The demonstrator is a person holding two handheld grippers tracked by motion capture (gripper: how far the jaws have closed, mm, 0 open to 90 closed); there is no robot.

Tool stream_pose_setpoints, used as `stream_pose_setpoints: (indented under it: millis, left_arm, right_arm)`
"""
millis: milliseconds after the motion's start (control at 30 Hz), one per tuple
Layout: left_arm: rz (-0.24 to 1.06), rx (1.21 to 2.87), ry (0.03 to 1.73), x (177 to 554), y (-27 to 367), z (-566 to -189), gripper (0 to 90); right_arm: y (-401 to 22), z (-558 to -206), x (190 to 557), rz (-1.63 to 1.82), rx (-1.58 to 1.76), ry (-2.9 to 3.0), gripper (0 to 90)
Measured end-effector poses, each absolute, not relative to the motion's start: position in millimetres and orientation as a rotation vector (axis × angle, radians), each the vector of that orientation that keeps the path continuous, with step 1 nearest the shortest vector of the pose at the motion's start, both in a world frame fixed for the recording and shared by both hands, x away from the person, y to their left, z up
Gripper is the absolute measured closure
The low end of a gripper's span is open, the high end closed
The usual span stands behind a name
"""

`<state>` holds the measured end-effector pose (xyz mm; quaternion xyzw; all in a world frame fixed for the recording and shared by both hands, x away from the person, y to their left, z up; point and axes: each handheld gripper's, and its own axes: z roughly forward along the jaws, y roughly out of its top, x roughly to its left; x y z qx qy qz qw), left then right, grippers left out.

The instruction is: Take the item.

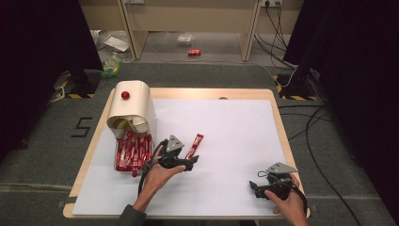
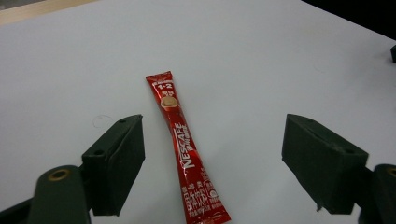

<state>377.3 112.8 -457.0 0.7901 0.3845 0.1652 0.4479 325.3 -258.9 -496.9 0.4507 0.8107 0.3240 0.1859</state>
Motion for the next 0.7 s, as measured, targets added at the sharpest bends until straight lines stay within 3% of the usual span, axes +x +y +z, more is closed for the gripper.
stream_pose_setpoints:
  millis: [700]
  left_arm:
    - [0.474,1.915,0.956,332,166,-436,17.9]
  right_arm:
    - [-259,-497,325,0.912,1.269,2.284,0.2]
